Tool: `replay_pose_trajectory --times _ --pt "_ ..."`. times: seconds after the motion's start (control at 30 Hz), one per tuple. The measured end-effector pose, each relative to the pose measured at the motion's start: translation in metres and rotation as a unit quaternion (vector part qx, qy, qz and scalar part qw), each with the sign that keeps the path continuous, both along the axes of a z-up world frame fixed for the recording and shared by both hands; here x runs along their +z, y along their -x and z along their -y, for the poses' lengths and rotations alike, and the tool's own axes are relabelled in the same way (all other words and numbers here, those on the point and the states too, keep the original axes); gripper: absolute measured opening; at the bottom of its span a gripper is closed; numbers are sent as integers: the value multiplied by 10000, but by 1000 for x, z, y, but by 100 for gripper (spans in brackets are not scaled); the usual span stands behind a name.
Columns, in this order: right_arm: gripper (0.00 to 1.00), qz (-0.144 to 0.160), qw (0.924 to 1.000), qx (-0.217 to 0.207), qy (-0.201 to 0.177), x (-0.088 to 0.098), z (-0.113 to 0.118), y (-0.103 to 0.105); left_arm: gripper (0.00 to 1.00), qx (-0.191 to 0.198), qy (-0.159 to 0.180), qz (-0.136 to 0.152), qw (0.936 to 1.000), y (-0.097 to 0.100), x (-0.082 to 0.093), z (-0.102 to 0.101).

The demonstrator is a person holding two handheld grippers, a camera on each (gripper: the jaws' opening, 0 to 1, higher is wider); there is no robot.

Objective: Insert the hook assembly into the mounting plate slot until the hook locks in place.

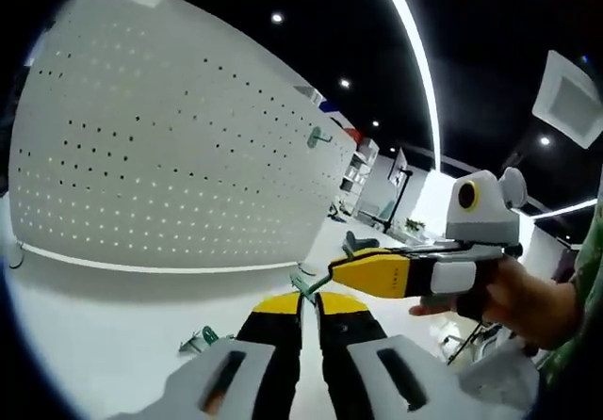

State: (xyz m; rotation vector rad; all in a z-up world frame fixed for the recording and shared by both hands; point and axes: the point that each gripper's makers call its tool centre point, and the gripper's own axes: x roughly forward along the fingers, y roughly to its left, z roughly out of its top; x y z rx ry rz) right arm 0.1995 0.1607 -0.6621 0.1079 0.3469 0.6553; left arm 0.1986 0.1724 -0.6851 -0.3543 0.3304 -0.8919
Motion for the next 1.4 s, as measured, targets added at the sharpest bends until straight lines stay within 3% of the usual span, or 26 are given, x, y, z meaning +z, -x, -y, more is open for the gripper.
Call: replay_pose_trajectory --times 0.17,0.4,0.47,0.87,1.13,1.4 --pt "1 78 10000 4 -9 3 -1 1 12 -83 70 -289 9995 4 -5 3" --pt "1 137 9999 12 -37 7 -1 3 5 -78 148 -427 9989 4 -5 3" --pt "1 112 9999 12 -51 7 0 3 2 -85 160 -281 9994 4 -1 2" --pt "2 90 9999 16 -117 6 -2 3 1 -109 -92 -17 9999 3 0 0" --pt "2 112 9999 -10 -88 6 -1 1 1 -248 -461 448 9976 6 8 9" --pt "1 117 9998 -44 -144 7 2 -1 1 -234 -447 501 9975 6 10 8"
